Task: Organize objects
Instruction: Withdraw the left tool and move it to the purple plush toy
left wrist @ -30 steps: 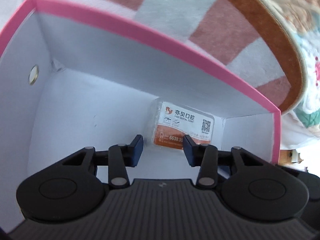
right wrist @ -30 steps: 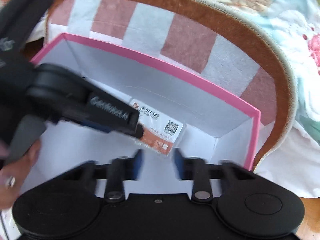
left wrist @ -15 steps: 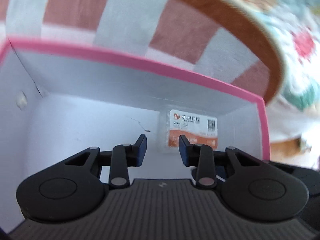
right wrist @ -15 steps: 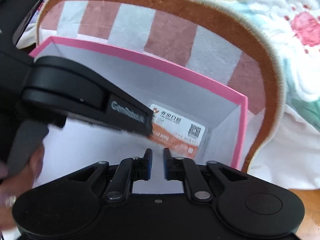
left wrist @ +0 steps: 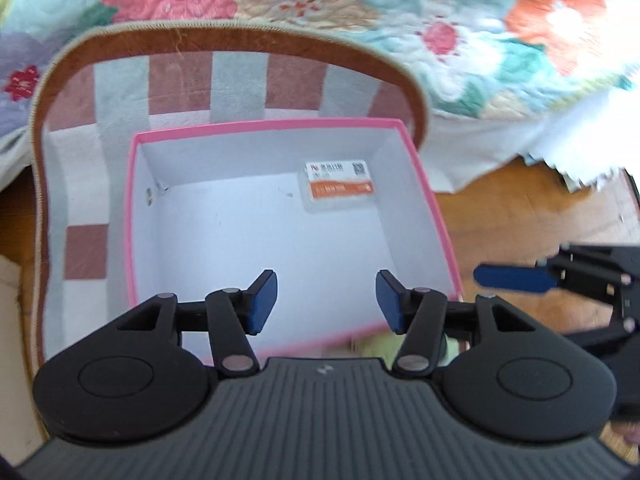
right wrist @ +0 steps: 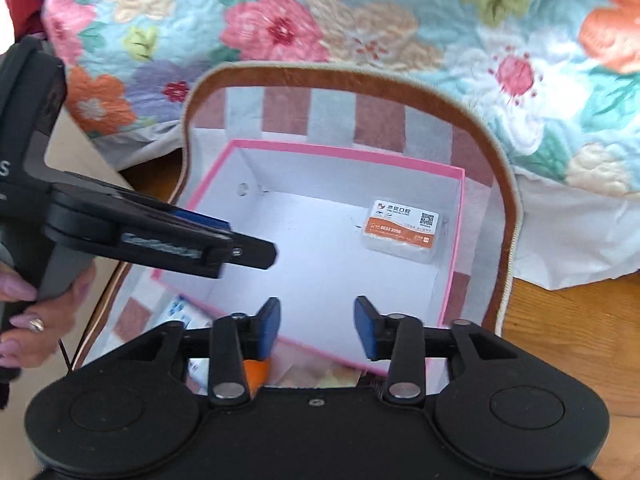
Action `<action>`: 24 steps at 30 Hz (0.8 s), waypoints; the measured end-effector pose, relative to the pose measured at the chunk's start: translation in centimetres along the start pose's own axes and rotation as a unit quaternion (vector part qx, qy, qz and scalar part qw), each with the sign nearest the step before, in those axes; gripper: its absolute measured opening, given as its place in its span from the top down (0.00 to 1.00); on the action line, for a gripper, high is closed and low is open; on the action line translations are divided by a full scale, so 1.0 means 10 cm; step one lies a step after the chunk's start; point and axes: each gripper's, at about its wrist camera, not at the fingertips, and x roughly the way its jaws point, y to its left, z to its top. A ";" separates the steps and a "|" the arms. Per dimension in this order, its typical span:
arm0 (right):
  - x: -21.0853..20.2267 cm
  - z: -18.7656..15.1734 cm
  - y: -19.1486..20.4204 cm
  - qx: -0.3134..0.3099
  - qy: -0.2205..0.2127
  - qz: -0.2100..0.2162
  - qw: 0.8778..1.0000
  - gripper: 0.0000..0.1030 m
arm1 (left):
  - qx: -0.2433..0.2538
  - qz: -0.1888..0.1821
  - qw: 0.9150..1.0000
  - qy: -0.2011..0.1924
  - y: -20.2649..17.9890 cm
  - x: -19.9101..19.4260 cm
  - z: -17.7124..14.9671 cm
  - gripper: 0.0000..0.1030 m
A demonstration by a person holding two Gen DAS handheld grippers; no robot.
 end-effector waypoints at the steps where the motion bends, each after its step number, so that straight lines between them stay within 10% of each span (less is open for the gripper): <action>1: -0.10 -0.03 0.03 -0.002 -0.002 0.001 1.000 0.51 | 0.011 0.000 1.000 -0.001 -0.05 -0.12 -0.04 0.45; 13: -0.87 -0.71 0.21 -0.004 -0.016 0.017 1.000 0.23 | 0.087 -0.013 0.996 0.002 -0.51 -0.70 -0.94 0.35; 24: -0.41 -1.73 0.13 -0.011 -0.022 0.023 0.999 0.15 | 0.038 -0.040 0.998 0.018 -0.38 -0.16 -1.51 0.30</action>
